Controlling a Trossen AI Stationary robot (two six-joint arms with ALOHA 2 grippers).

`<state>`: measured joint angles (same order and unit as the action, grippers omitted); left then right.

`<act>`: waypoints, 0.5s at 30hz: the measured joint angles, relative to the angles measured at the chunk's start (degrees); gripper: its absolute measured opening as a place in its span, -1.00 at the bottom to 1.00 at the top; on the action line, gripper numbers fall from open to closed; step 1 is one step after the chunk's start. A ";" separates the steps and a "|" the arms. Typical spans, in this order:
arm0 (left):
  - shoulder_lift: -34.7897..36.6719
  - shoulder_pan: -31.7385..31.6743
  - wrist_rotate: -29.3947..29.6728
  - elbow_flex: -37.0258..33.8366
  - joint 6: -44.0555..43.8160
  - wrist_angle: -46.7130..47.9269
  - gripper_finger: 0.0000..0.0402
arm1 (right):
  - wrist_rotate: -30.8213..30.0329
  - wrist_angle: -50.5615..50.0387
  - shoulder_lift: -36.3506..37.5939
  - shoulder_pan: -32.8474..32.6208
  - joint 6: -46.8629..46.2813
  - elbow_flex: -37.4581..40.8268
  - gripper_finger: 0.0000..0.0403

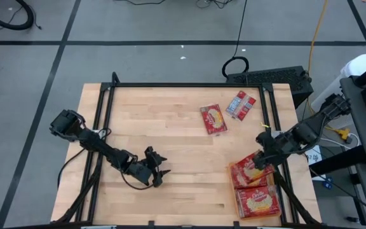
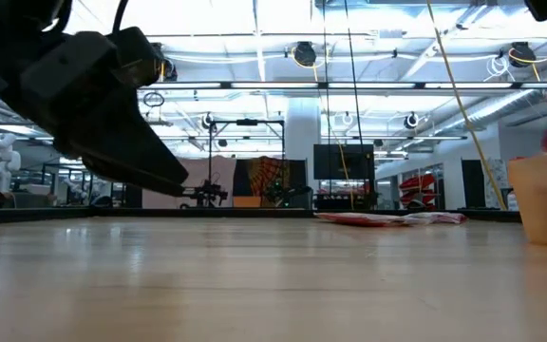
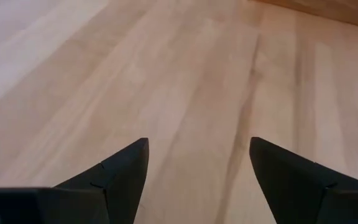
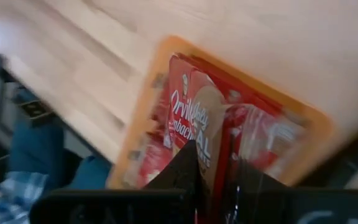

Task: Sort popcorn bags into baskets
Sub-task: Put the popcorn pack into the orange bin

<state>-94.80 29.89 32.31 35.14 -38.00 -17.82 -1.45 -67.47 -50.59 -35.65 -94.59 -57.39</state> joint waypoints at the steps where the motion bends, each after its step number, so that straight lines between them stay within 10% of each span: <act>1: 0.00 0.39 0.02 0.00 -0.09 0.03 0.41 | -0.02 -1.30 0.02 -0.60 -0.90 0.00 -0.92; 15: 0.00 0.88 0.73 0.00 -1.79 0.02 0.41 | -6.41 -1.97 -2.18 -9.04 -6.89 0.00 -0.93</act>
<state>-94.80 30.76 33.04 35.14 -39.79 -17.80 -7.87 -69.44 -52.77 -44.69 -101.48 -57.39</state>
